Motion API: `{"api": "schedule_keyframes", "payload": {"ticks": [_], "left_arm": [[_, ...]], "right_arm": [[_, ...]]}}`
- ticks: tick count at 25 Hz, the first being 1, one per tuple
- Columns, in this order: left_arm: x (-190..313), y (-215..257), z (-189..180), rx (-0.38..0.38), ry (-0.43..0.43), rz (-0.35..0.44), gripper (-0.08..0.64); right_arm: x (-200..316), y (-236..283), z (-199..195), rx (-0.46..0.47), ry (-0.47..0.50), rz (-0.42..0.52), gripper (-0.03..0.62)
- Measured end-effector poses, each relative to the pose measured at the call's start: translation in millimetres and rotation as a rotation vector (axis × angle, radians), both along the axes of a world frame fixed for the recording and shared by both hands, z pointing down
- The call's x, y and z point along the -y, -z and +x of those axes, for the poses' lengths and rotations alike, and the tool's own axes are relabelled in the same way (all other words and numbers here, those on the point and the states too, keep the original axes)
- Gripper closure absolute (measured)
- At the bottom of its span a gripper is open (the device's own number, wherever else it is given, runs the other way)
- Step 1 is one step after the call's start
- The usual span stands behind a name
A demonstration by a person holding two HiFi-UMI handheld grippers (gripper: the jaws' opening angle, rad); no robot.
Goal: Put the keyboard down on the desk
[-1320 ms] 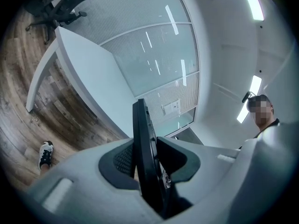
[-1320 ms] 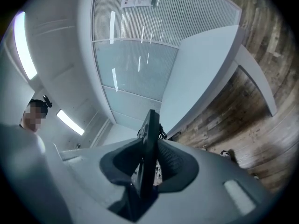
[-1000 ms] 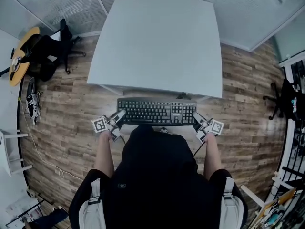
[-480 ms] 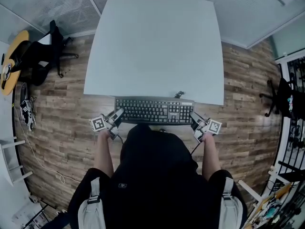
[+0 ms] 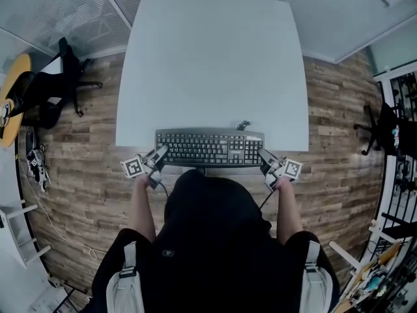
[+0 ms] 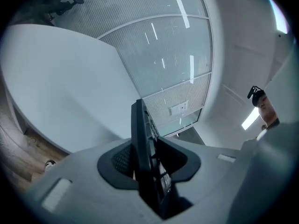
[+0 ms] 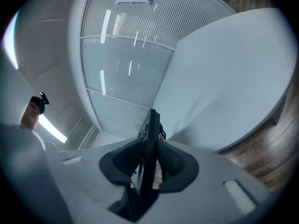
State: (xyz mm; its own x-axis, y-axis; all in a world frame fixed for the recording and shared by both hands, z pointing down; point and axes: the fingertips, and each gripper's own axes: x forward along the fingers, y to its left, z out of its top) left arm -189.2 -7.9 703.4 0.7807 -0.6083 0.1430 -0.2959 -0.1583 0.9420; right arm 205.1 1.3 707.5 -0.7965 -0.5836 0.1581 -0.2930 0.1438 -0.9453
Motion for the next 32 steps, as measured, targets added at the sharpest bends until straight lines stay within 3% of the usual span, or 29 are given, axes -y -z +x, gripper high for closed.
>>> {"api": "schedule_keyframes", "payload": {"ticks": [7, 16, 20, 24, 32], "left_arm": [[-4.4, -11.1, -3.1, 0.018, 0.002, -0.045, 0.442], [2.1, -16.0, -2.8, 0.083, -0.046, 0.003, 0.439], [-2.1, -26.3, -6.2, 0.111, -0.052, -0.04, 0.437], [5.5, -19.6, -1.7, 0.095, -0.071, 0.013, 0.436], [5.0, -22.0, 0.4, 0.107, -0.059, 0.009, 0.433]], "right_arm": [[-6.1, -9.9, -1.8, -0.009, -0.005, -0.024, 0.495], [-7.4, -25.7, -2.2, -0.051, -0.032, -0.035, 0.494], [-9.4, -28.6, -1.9, -0.071, -0.031, -0.03, 0.492], [-5.3, -33.1, -2.8, -0.096, -0.056, -0.03, 0.491], [2.6, -28.1, -3.0, -0.105, -0.05, -0.018, 0.488]]}}
